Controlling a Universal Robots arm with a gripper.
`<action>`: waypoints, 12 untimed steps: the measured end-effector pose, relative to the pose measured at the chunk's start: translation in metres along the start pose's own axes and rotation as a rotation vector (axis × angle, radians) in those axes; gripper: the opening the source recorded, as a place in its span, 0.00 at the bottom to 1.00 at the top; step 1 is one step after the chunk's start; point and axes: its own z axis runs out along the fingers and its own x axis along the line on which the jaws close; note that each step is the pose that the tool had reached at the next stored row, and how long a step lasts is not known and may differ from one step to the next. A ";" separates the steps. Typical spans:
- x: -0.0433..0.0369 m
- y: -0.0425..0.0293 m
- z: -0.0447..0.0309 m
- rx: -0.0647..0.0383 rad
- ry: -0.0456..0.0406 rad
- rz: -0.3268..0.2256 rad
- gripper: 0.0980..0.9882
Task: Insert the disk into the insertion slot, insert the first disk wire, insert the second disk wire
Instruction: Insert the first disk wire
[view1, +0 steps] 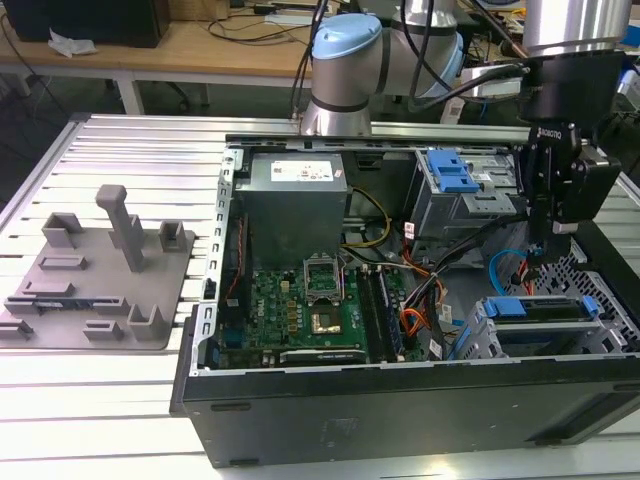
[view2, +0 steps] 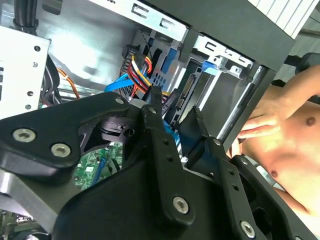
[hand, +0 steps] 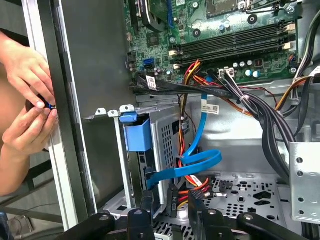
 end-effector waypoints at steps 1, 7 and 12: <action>-0.0003 0.0001 0.0006 0.000 0.0016 0.000 0.35; -0.0024 -0.0005 0.0034 0.002 0.0178 -0.002 0.35; -0.0068 -0.0005 0.0043 0.005 0.0459 -0.006 0.25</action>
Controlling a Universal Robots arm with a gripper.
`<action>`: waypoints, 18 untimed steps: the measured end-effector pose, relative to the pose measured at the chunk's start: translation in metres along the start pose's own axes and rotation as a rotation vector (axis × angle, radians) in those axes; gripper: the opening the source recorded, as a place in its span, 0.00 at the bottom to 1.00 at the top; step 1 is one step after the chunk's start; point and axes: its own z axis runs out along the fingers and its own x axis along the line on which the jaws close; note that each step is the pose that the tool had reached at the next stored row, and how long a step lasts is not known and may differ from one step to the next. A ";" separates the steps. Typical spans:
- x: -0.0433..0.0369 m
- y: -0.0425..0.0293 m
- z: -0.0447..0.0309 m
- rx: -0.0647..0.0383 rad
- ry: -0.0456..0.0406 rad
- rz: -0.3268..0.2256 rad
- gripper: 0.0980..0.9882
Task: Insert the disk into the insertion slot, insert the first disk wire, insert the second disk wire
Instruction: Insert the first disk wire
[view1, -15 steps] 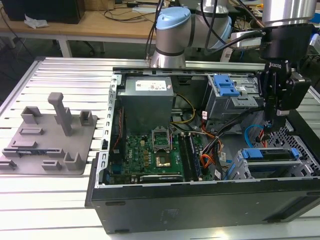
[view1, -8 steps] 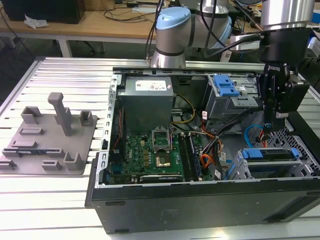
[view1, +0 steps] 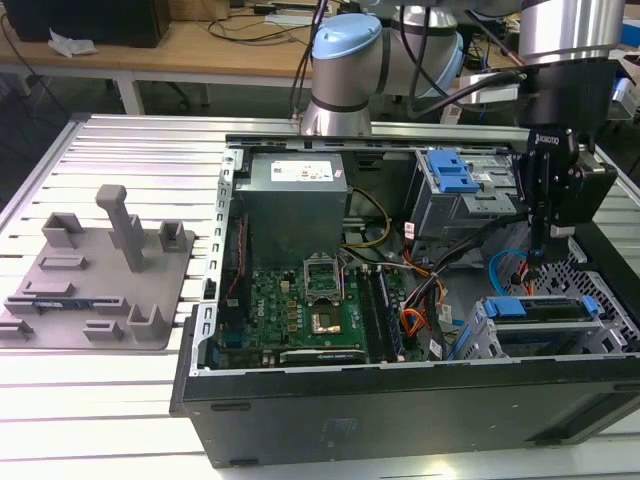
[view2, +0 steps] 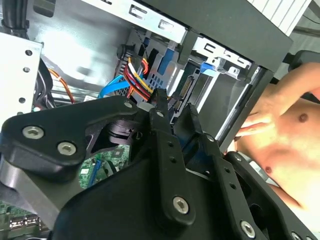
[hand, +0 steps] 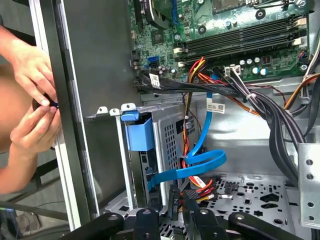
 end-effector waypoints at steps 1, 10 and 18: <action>-0.0007 0.0000 -0.0004 0.001 0.0065 -0.001 0.25; -0.0017 0.0001 -0.0006 0.001 0.0138 -0.002 0.25; -0.0052 0.0007 0.0008 0.002 0.0237 -0.003 0.09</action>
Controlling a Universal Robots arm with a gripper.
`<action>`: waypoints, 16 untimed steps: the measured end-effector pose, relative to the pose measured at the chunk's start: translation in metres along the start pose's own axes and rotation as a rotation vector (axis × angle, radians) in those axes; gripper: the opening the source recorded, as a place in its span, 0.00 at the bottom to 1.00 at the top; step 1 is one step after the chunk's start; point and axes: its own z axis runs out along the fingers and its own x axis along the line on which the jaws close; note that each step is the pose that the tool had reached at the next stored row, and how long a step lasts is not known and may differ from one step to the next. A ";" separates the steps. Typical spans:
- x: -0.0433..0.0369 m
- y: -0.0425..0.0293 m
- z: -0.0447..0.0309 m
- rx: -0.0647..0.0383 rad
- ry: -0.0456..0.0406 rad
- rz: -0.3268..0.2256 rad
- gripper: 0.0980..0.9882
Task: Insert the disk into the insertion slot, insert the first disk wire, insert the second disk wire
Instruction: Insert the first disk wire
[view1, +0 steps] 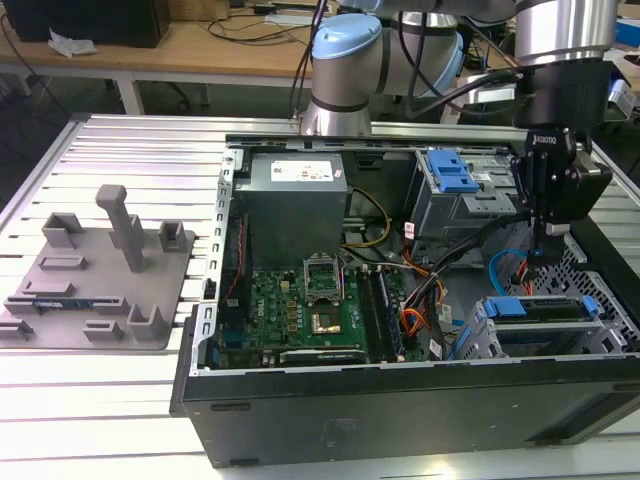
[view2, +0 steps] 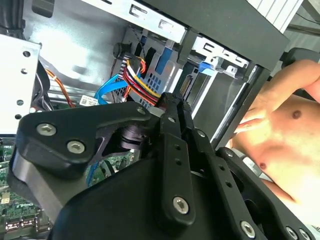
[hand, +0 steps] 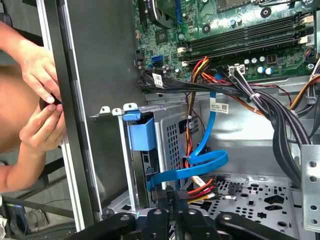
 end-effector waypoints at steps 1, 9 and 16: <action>-0.0004 0.0000 0.0001 0.000 0.0009 0.000 0.07; -0.0025 -0.0112 0.0015 -0.026 0.0063 -0.017 0.07; 0.0061 -0.0188 -0.0029 -0.073 -0.0498 -0.025 0.07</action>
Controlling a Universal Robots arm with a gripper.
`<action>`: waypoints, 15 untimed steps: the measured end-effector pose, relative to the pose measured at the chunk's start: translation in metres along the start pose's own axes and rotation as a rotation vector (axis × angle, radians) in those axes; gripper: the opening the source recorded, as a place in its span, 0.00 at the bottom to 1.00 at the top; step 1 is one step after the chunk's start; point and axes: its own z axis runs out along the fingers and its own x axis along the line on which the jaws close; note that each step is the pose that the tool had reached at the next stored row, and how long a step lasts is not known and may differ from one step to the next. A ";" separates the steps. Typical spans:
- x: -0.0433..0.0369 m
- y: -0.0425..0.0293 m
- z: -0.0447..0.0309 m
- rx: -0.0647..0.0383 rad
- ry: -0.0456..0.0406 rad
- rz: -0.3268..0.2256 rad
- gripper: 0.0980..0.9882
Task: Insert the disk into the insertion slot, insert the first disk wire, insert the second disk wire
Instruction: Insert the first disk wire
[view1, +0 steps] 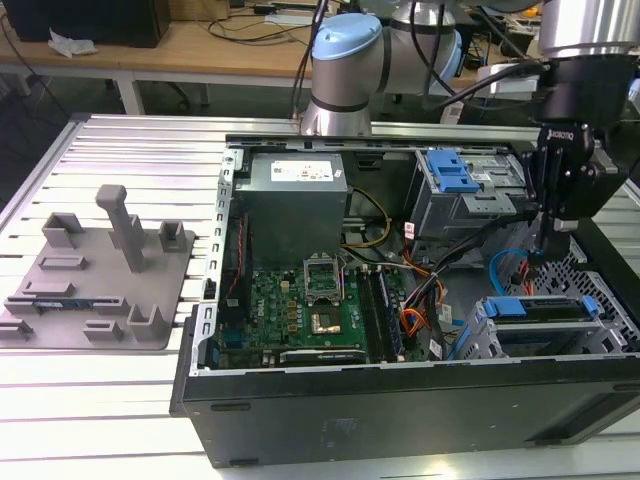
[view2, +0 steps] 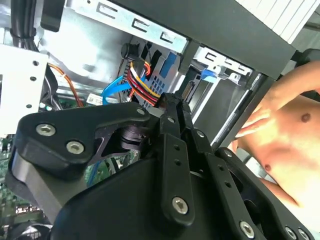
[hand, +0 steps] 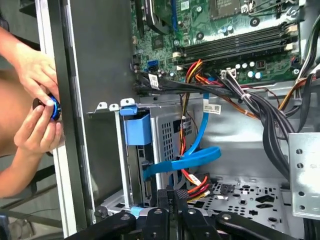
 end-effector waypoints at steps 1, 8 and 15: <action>0.0026 -0.0002 -0.0006 -0.012 -0.0097 -0.005 0.07; 0.0123 -0.0062 0.0006 -0.035 -0.1262 -0.008 0.07; 0.0263 -0.0076 0.0024 -0.061 -0.2192 -0.013 0.07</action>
